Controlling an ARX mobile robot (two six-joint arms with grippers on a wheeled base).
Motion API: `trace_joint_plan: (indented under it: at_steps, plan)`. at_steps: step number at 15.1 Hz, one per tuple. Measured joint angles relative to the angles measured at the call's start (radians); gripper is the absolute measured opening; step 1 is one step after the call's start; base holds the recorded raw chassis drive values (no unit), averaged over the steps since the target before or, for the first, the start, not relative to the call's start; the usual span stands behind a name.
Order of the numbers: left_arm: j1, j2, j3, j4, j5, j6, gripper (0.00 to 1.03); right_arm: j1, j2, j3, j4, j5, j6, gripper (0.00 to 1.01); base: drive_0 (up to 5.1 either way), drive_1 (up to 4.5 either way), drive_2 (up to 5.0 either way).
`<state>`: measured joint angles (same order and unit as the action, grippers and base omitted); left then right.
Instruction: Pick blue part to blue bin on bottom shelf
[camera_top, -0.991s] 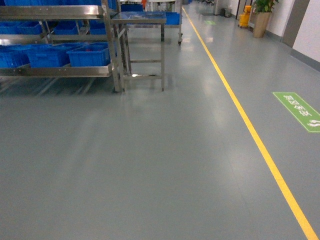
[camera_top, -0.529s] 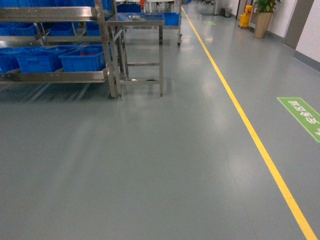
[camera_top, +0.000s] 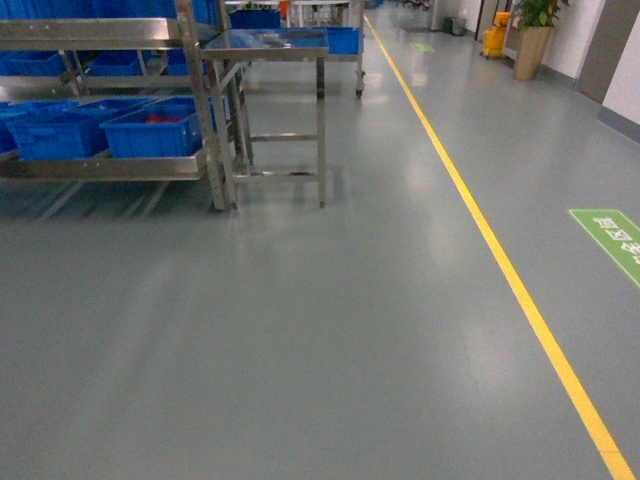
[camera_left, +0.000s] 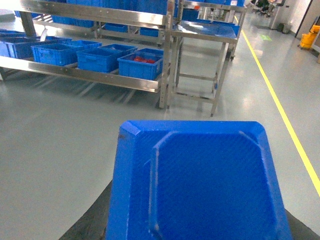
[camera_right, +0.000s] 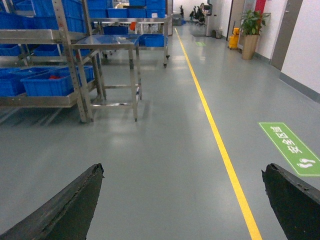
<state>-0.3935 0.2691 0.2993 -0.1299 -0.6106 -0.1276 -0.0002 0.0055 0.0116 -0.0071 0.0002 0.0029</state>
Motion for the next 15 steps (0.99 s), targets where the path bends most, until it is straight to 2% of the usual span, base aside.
trace_joint_plan:
  at_steps: [15]
  plan:
    - [0.0,-0.003,0.0,0.002,-0.003,0.0,0.43,0.0,0.0,0.0,0.004,0.0,0.0,0.98,-0.1,4.19,-4.4]
